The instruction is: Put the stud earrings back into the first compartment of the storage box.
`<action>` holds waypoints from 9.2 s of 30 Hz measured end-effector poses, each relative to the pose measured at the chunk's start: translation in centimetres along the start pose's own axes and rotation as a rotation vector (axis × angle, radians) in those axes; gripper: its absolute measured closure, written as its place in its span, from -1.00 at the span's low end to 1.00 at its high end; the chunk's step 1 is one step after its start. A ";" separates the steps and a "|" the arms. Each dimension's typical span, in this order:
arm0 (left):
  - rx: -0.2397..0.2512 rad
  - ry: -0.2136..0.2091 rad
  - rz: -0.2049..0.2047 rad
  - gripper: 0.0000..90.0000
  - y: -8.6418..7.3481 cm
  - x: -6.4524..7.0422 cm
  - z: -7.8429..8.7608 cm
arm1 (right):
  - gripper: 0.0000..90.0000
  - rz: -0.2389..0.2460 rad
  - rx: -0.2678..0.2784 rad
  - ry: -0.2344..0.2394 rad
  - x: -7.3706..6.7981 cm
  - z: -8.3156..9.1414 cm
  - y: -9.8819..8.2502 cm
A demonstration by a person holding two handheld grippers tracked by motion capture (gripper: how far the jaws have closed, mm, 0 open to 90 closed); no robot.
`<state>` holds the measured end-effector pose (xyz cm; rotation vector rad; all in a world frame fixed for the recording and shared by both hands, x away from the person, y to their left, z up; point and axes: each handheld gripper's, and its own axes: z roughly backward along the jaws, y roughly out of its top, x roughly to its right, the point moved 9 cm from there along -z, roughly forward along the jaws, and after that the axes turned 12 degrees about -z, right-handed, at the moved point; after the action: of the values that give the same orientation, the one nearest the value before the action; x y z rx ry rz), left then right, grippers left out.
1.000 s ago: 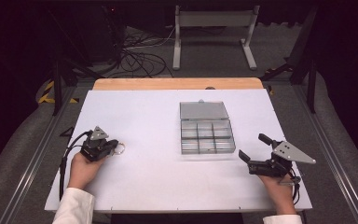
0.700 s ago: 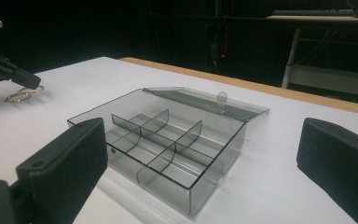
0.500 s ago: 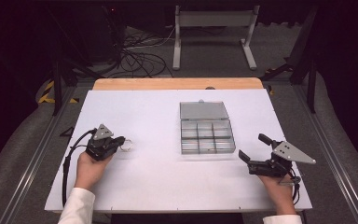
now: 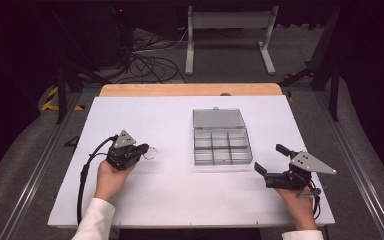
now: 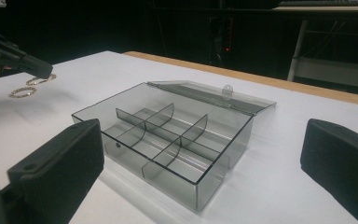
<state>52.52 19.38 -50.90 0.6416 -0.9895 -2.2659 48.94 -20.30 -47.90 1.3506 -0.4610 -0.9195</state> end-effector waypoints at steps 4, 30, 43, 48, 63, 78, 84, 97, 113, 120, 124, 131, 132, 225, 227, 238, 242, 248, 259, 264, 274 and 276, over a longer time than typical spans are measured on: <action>0.011 -0.004 -0.002 0.92 1.0 0.5 -0.4 | -1.00 0.002 0.001 0.005 -0.1 0.1 0.0; 0.040 -0.050 -0.033 0.92 7.0 3.8 -4.6 | -1.00 0.025 -0.022 -0.004 -0.1 -0.2 -0.3; 0.048 -0.077 -0.038 0.92 9.3 5.7 -7.5 | -1.00 0.021 -0.026 0.000 -0.2 -0.4 -0.4; 0.040 -0.080 -0.054 0.92 10.1 6.6 -8.8 | -1.00 0.019 -0.029 -0.002 -0.2 -0.3 -0.4; 0.041 -0.030 -0.033 0.91 11.2 6.5 -11.5 | -1.00 0.015 -0.026 -0.002 -0.1 -0.3 -0.4; 0.083 -0.058 -0.022 -0.12 11.3 6.0 -10.6 | -1.00 0.019 -0.025 -0.002 -0.1 -0.5 -0.4; 0.084 -0.019 -0.014 -0.35 10.4 4.5 -8.9 | -1.00 0.016 -0.025 0.001 -0.2 -0.5 -0.5; 0.094 0.046 -0.005 -0.66 8.3 2.4 -5.1 | -1.00 -0.003 -0.023 0.015 -0.3 -0.6 -0.5; 0.094 0.091 0.008 -0.74 5.7 0.1 -1.5 | -1.00 0.017 -0.022 0.006 -0.3 -0.8 -0.7; 0.103 0.123 0.032 -0.74 4.2 -1.3 -0.1 | -1.00 0.015 -0.022 0.007 -0.3 -0.9 -0.7; 0.102 0.132 0.057 -0.74 3.2 -2.0 0.6 | -1.00 0.017 -0.026 0.005 -0.3 -0.9 -0.8; 0.085 0.159 0.095 -0.73 1.0 -3.4 1.7 | -1.00 0.013 -0.028 0.006 -0.3 -1.0 -0.9; 0.082 0.163 0.098 -0.73 0.6 -3.7 1.9 | -1.00 0.013 -0.028 0.006 -0.3 -1.0 -0.9; -0.032 0.068 0.134 0.92 -3.0 -1.3 1.0 | -1.00 0.022 -0.045 -0.005 -0.3 -1.0 -1.0; -0.026 0.060 0.131 0.92 -2.4 -1.1 0.7 | -1.00 0.021 -0.044 -0.005 -0.3 -1.0 -1.0; -0.003 0.028 0.102 0.92 0.1 0.2 -0.7 | -1.00 0.023 -0.045 -0.005 -0.3 -1.0 -1.0; 0.002 0.021 0.089 0.92 1.0 0.6 -1.0 | -1.00 0.021 -0.042 -0.005 -0.3 -0.9 -1.0; 0.016 0.015 0.078 0.92 2.3 1.0 -1.4 | -1.00 0.021 -0.041 -0.002 -0.3 -0.9 -1.0; 0.042 0.000 0.062 0.92 4.8 1.8 -2.6 | -1.00 0.017 -0.039 -0.003 -0.2 -1.0 -0.9; 0.050 -0.015 0.050 0.92 6.1 2.4 -3.2 | -1.00 0.018 -0.040 -0.003 -0.2 -0.9 -0.9; 0.057 -0.041 0.027 0.92 8.3 3.4 -4.7 | -1.00 0.016 -0.039 -0.002 -0.2 -0.9 -0.8; 0.058 -0.044 0.020 0.92 8.7 3.5 -5.1 | -1.00 0.018 -0.039 -0.002 -0.2 -0.9 -0.8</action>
<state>55.87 9.70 -48.01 0.6055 -1.0814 -2.2494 49.24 -19.57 -48.83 1.3089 -0.4539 -0.9105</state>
